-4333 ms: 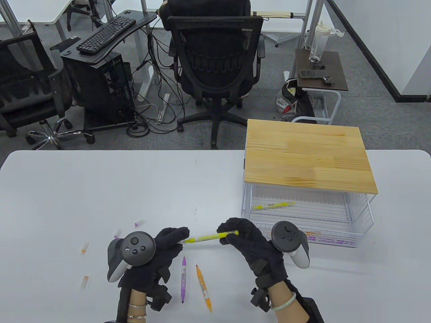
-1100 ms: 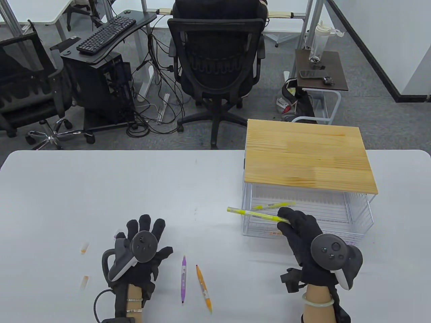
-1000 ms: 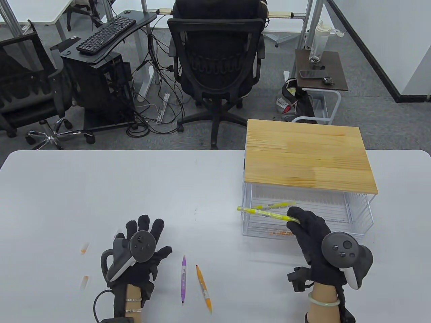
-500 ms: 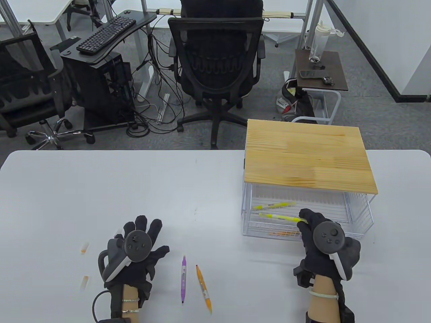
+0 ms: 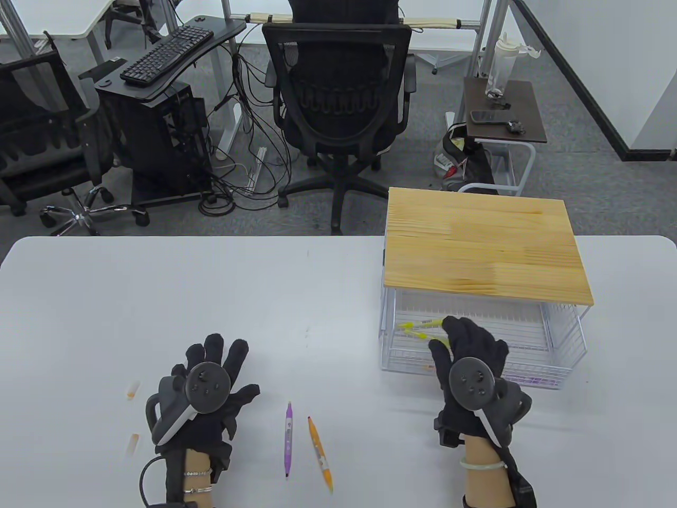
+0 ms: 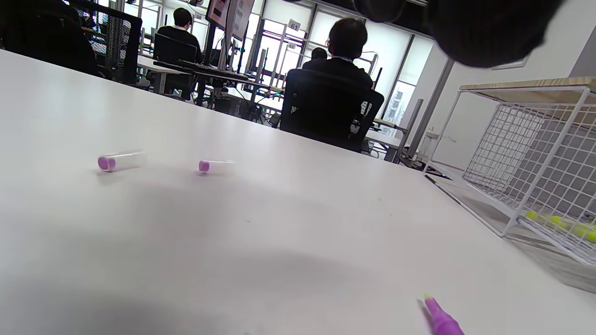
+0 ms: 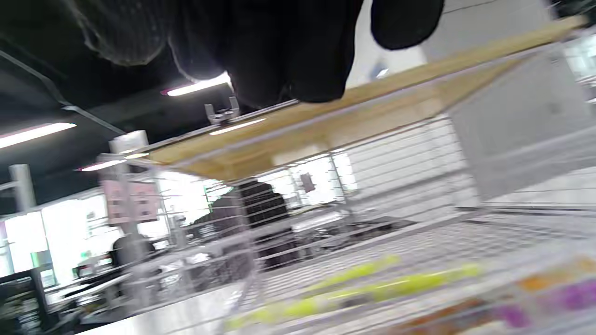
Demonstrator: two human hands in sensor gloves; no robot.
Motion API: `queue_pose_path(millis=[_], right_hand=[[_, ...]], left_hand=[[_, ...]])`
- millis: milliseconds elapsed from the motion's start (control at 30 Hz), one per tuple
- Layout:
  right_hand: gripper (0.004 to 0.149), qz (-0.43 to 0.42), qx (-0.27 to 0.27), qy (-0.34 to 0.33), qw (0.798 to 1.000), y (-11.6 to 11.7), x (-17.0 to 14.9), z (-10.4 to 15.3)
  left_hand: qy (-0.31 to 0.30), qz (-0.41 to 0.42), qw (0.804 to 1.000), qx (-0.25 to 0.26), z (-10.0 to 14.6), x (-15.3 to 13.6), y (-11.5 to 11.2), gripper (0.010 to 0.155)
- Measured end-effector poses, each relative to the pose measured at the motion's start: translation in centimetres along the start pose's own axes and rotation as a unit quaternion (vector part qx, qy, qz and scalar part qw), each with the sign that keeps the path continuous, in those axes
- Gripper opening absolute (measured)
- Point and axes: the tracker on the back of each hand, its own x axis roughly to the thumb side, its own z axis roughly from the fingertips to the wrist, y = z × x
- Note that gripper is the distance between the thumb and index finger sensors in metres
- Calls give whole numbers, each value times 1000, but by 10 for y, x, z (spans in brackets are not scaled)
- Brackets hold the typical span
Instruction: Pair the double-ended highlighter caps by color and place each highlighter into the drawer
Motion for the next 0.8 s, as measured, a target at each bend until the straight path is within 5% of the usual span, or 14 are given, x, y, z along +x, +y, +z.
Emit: queue_pose_path(millis=[167, 300, 600, 800], right_hand=[[47, 5, 178, -86, 980, 47, 70, 23], [52, 168, 336, -127, 918, 102, 110, 39], [60, 232, 390, -88, 887, 141, 139, 52], [61, 299, 366, -79, 878, 152, 155, 60]], left_hand=[[-11, -3, 1000, -5, 0, 4, -1, 78], [-21, -6, 1000, 1, 4, 10, 2, 78], [-40, 10, 999, 7, 6, 13, 6, 79], [-43, 13, 999, -4, 4, 12, 3, 80]])
